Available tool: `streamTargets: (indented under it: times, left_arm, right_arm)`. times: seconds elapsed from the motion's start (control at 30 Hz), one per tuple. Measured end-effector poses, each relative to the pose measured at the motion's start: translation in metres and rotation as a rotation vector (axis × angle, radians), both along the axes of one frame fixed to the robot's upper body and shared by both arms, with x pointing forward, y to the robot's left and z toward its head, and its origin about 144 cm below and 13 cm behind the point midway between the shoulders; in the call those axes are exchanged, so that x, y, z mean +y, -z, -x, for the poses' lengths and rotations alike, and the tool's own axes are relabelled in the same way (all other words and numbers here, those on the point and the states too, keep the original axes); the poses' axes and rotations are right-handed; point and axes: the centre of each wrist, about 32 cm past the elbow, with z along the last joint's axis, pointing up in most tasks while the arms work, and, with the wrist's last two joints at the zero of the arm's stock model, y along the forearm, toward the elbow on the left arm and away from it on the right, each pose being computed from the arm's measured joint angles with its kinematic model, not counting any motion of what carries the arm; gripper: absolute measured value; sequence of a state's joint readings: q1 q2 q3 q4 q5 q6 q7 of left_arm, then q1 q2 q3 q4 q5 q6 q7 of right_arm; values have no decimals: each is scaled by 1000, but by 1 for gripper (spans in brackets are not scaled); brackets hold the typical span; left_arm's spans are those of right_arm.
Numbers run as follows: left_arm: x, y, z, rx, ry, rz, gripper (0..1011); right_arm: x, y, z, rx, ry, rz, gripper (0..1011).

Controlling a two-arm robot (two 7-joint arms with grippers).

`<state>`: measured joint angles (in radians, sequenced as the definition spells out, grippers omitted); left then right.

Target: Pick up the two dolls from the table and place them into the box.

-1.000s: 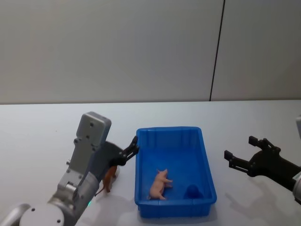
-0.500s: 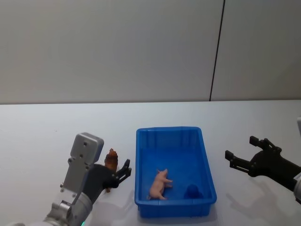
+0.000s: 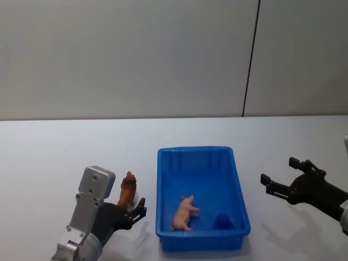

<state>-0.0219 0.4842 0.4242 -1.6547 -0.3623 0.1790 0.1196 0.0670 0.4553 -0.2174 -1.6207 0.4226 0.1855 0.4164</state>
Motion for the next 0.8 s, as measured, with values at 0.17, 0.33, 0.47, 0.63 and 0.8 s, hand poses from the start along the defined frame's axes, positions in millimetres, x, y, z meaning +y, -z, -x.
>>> streamTargets:
  times: [0.17,0.33,0.47,0.63,0.8]
  left_arm:
    - [4,7,-5,11,6,0,1001]
    - [8,14,-10,23,14,-3,1001]
    - [10,17,-13,29,15,-5,1001]
    - [13,23,-19,41,25,-8,943]
    - [15,27,-24,51,33,-12,813]
  right_arm:
    - [0,0,0,0,0,0,1001]
    - [0,0,0,0,0,0,1001]
    - [0,0,0,0,0,0,1001]
    - [0,0,0,0,0,0,1001]
    - [0,0,0,0,0,0,1001]
